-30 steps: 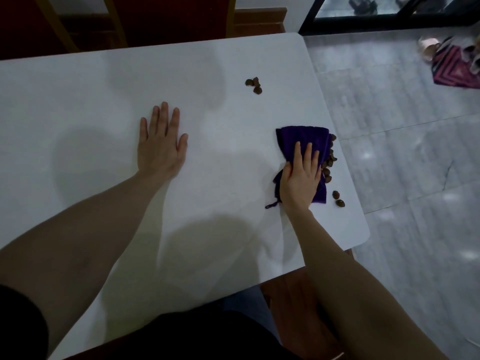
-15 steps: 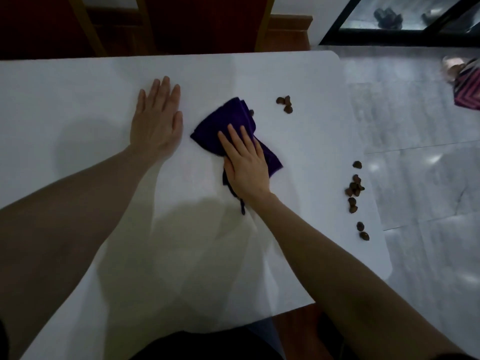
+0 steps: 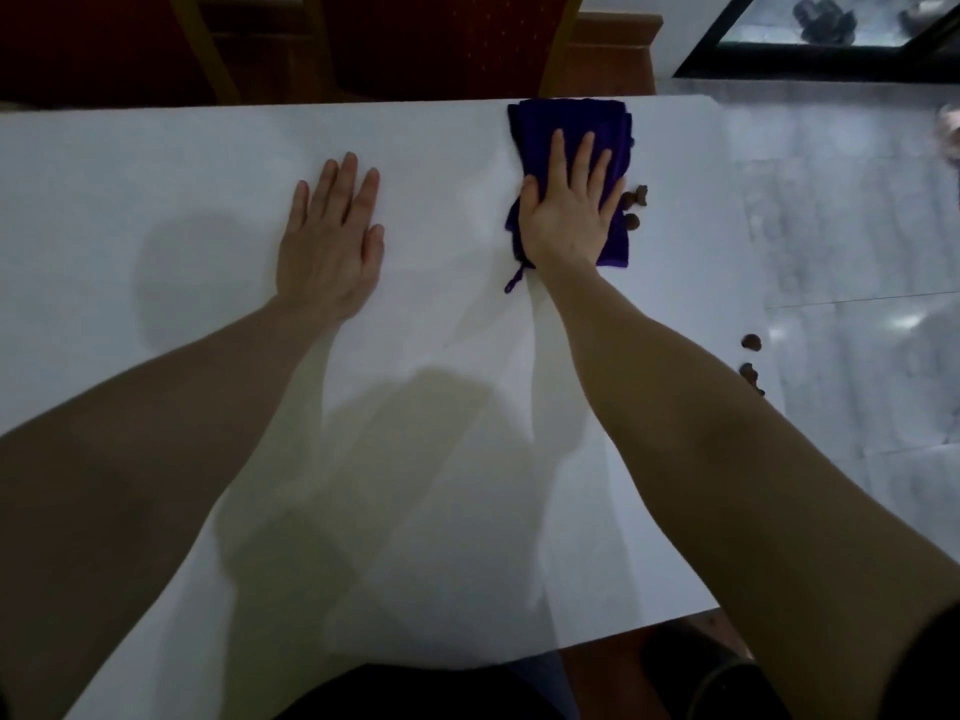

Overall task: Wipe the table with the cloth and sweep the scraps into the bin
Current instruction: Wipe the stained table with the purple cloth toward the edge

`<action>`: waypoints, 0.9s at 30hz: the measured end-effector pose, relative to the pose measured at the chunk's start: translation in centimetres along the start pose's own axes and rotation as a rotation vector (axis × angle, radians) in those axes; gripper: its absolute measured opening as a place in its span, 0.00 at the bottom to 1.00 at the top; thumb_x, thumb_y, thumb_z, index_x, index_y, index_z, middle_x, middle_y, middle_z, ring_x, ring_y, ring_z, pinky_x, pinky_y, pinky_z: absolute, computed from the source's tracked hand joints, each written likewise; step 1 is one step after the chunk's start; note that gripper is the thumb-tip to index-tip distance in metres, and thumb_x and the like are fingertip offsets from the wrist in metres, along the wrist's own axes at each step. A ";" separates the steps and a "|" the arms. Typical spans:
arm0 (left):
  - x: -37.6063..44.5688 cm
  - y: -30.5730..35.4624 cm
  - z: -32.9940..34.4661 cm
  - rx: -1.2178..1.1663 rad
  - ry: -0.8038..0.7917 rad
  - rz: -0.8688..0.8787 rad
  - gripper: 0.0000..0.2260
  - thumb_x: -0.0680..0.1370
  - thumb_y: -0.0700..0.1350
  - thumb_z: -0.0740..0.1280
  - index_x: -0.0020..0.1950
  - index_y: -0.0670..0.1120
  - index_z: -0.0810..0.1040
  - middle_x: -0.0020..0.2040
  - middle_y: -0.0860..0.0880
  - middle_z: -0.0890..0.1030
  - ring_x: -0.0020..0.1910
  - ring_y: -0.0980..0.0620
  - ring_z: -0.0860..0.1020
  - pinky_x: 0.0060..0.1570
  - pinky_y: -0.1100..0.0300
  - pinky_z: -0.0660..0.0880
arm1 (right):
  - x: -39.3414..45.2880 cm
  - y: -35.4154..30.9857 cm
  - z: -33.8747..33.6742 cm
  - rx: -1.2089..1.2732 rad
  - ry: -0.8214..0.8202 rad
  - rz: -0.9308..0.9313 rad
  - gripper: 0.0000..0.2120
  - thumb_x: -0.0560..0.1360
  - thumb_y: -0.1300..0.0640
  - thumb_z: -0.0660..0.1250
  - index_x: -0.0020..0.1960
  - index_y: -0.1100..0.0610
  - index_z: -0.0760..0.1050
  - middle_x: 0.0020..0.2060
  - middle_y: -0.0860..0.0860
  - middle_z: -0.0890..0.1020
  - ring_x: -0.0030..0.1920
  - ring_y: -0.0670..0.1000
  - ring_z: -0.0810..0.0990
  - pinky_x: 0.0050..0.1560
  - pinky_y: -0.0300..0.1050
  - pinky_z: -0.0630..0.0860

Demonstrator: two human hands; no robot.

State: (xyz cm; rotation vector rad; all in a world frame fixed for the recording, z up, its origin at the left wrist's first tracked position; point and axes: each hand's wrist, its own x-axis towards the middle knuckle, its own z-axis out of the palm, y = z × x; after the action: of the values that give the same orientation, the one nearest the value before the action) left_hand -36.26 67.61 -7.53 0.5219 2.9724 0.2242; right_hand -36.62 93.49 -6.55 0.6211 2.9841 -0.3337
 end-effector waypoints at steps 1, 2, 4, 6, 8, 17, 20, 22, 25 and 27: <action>0.0 0.0 0.0 -0.001 -0.003 0.002 0.26 0.84 0.53 0.46 0.82 0.47 0.48 0.82 0.45 0.48 0.81 0.47 0.46 0.79 0.47 0.45 | 0.0 0.5 -0.2 -0.013 0.000 0.029 0.29 0.83 0.42 0.45 0.81 0.50 0.45 0.80 0.55 0.47 0.80 0.58 0.43 0.77 0.58 0.37; 0.0 0.1 -0.1 0.000 -0.006 0.004 0.26 0.84 0.53 0.46 0.82 0.47 0.48 0.82 0.45 0.48 0.81 0.47 0.46 0.79 0.46 0.45 | -0.1 1.1 -0.4 -0.026 0.000 0.055 0.30 0.83 0.41 0.45 0.81 0.50 0.44 0.80 0.55 0.46 0.80 0.58 0.42 0.77 0.58 0.37; 0.0 0.1 -0.1 0.011 -0.012 0.003 0.26 0.84 0.53 0.45 0.82 0.47 0.48 0.82 0.45 0.48 0.81 0.46 0.46 0.79 0.46 0.45 | -0.5 2.4 -0.7 -0.032 -0.005 0.099 0.32 0.82 0.39 0.45 0.81 0.51 0.43 0.80 0.56 0.45 0.79 0.58 0.42 0.77 0.58 0.37; -0.1 0.4 -0.3 0.018 -0.020 -0.003 0.27 0.84 0.54 0.45 0.82 0.47 0.48 0.82 0.45 0.47 0.81 0.46 0.46 0.79 0.46 0.44 | -1.0 3.7 -0.9 -0.024 -0.010 0.137 0.33 0.82 0.38 0.45 0.81 0.51 0.42 0.80 0.57 0.44 0.79 0.58 0.42 0.77 0.58 0.37; -0.2 1.4 -0.4 0.008 -0.023 0.011 0.27 0.84 0.54 0.45 0.82 0.47 0.48 0.82 0.45 0.47 0.81 0.46 0.46 0.79 0.46 0.44 | -1.9 5.0 -1.1 -0.012 -0.008 0.171 0.33 0.82 0.38 0.46 0.81 0.52 0.42 0.80 0.57 0.43 0.79 0.58 0.41 0.77 0.57 0.37; -1.6 9.5 0.1 -0.094 -0.032 0.185 0.28 0.82 0.54 0.45 0.82 0.46 0.52 0.82 0.45 0.50 0.81 0.46 0.48 0.79 0.48 0.44 | -7.0 10.0 -1.5 0.048 0.016 0.309 0.31 0.83 0.43 0.47 0.81 0.52 0.42 0.80 0.56 0.43 0.80 0.57 0.41 0.78 0.55 0.38; -2.8 11.2 0.8 -0.117 -0.041 0.236 0.29 0.81 0.54 0.46 0.81 0.46 0.55 0.82 0.45 0.52 0.81 0.46 0.50 0.79 0.48 0.45 | -9.2 11.4 -1.4 0.056 0.027 0.343 0.30 0.83 0.43 0.47 0.81 0.52 0.42 0.80 0.56 0.43 0.80 0.56 0.41 0.78 0.55 0.38; -3.7 11.9 1.3 -0.121 -0.046 0.251 0.29 0.81 0.54 0.48 0.81 0.45 0.57 0.82 0.45 0.54 0.81 0.46 0.52 0.79 0.47 0.46 | -10.5 12.1 -1.2 0.064 0.042 0.361 0.30 0.83 0.44 0.48 0.81 0.52 0.42 0.80 0.56 0.43 0.80 0.56 0.41 0.78 0.55 0.39; -4.8 12.7 1.9 -0.120 -0.058 0.267 0.28 0.81 0.53 0.50 0.80 0.45 0.58 0.81 0.44 0.55 0.81 0.45 0.53 0.79 0.46 0.47 | -12.1 12.8 -1.1 0.073 0.055 0.385 0.30 0.83 0.45 0.48 0.81 0.52 0.43 0.80 0.56 0.44 0.80 0.56 0.41 0.78 0.55 0.39; -5.4 13.0 2.1 -0.114 -0.058 0.271 0.28 0.81 0.54 0.50 0.80 0.45 0.58 0.81 0.44 0.55 0.81 0.46 0.53 0.79 0.46 0.47 | -12.8 13.0 -1.1 0.080 0.053 0.390 0.30 0.83 0.45 0.48 0.81 0.52 0.43 0.80 0.56 0.44 0.80 0.56 0.41 0.77 0.55 0.38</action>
State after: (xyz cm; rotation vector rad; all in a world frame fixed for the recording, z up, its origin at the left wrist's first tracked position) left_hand -26.65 78.04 -6.96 0.8987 2.8051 0.3923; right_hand -19.71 100.38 -6.55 1.2106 2.8168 -0.4101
